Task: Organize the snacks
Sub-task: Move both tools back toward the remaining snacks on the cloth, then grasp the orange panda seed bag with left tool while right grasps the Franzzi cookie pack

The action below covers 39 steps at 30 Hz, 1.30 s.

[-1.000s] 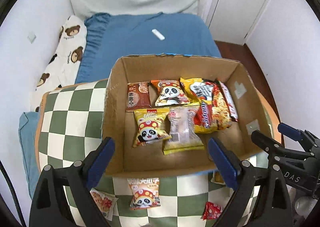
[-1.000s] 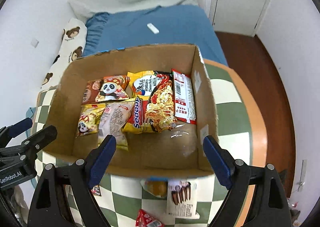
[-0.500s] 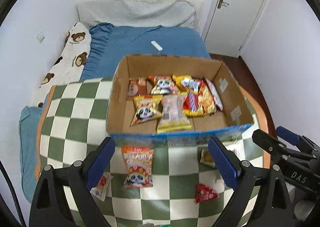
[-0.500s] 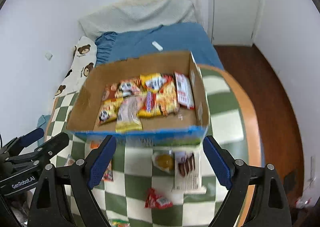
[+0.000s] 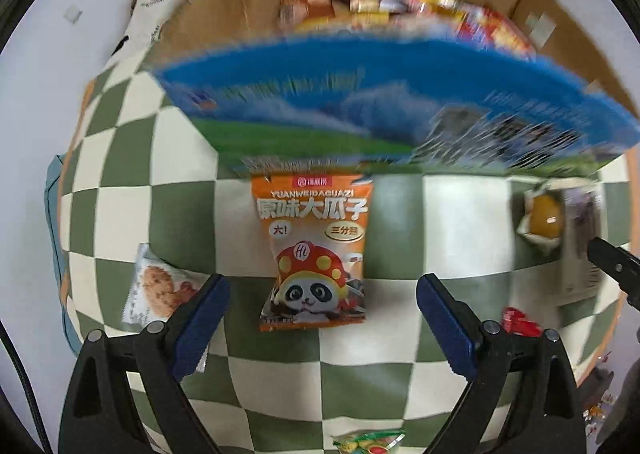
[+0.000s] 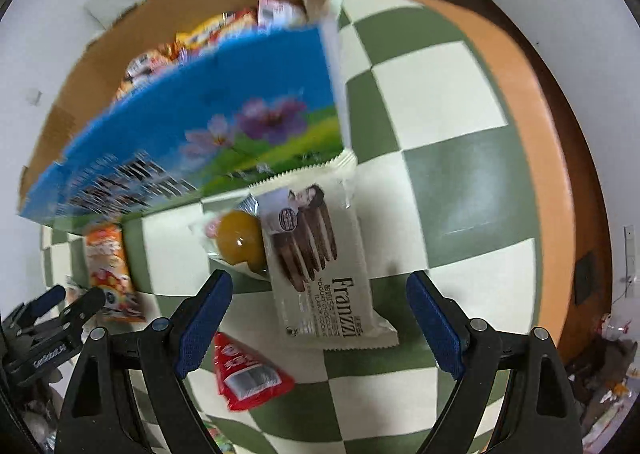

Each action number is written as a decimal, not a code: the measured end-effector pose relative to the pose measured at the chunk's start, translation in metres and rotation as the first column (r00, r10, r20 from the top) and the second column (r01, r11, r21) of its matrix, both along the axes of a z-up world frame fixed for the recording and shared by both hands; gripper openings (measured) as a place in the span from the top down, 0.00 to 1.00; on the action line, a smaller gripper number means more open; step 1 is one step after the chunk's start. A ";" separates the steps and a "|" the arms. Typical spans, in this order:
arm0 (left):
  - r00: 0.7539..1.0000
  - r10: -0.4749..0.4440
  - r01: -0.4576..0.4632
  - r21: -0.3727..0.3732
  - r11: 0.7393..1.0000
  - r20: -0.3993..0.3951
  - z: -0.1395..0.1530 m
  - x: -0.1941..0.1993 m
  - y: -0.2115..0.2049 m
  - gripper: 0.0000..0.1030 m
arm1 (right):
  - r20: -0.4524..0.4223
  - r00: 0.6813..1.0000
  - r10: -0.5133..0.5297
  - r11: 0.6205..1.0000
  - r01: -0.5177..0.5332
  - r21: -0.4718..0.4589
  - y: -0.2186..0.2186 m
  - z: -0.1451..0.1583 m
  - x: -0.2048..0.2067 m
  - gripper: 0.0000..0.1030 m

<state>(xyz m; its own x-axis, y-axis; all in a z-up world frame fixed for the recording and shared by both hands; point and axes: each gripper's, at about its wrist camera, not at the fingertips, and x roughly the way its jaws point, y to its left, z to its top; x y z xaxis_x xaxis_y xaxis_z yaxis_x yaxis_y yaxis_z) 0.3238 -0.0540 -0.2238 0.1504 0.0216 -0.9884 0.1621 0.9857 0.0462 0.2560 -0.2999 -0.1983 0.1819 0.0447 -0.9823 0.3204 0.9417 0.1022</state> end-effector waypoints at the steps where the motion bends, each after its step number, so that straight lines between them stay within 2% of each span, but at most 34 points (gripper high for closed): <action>1: 1.000 -0.001 0.002 0.006 1.000 -0.021 -0.010 0.003 -0.001 0.07 | -0.006 1.000 0.010 1.000 -0.010 -0.011 0.003 -0.005 0.000 0.14; 3: 0.999 0.001 0.000 0.010 1.000 -0.054 -0.024 0.007 -0.003 0.07 | -0.034 0.999 0.032 0.999 -0.033 -0.039 0.010 -0.020 0.002 0.26; 4: 0.998 0.000 0.001 0.013 1.000 -0.070 -0.032 0.010 -0.004 0.08 | -0.050 0.998 0.037 0.998 -0.039 -0.045 0.011 -0.026 0.003 0.42; 6: 0.997 -0.005 0.006 0.011 1.000 -0.083 -0.041 0.013 -0.007 0.26 | -0.045 0.998 0.043 0.997 -0.045 -0.056 0.013 -0.031 0.000 0.41; 7: 0.996 -0.008 0.009 0.016 1.000 -0.089 -0.043 0.014 -0.007 0.44 | -0.039 0.998 0.046 0.997 -0.048 -0.056 0.012 -0.030 -0.002 0.42; 8: 0.995 -0.013 0.015 0.024 1.000 -0.094 -0.046 0.013 -0.008 0.48 | -0.041 0.998 0.050 0.997 -0.053 -0.057 0.012 -0.030 -0.004 0.42; 11: 0.996 -0.013 0.013 -0.005 1.000 -0.089 -0.045 0.002 -0.003 0.48 | -0.061 0.996 0.063 0.997 -0.066 -0.042 0.011 -0.028 -0.018 0.42; 20: 0.983 0.009 -0.030 -0.115 0.993 -0.185 -0.057 -0.071 0.016 0.48 | -0.119 0.990 0.082 0.997 -0.080 0.023 0.011 -0.035 -0.087 0.42; 24: 0.977 0.029 -0.059 -0.138 0.989 -0.210 -0.070 -0.066 0.020 0.46 | -0.114 0.992 0.056 0.998 -0.052 0.033 0.010 -0.039 -0.097 0.41; 27: 0.974 0.025 -0.055 -0.129 0.990 -0.226 -0.079 -0.055 0.015 0.46 | -0.122 0.991 0.045 0.999 -0.042 0.028 0.009 -0.047 -0.090 0.40; 35: 0.974 0.036 -0.063 -0.117 0.991 -0.222 -0.083 -0.039 0.003 0.46 | -0.131 0.991 0.024 0.999 -0.020 0.033 0.008 -0.060 -0.078 0.39; 39: 0.982 0.034 -0.055 -0.110 0.992 -0.187 -0.078 -0.053 0.005 0.48 | -0.124 0.992 0.023 0.999 -0.019 0.034 0.001 -0.064 -0.080 0.40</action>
<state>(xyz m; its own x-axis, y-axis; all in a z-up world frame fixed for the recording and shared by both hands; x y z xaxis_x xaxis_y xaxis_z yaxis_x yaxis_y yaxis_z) 0.2709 -0.0495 -0.3013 -0.0333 -0.0902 -0.9954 0.1132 0.9892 -0.0934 0.1760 -0.2985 -0.2623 0.0575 0.0798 -0.9952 0.3129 0.9451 0.0939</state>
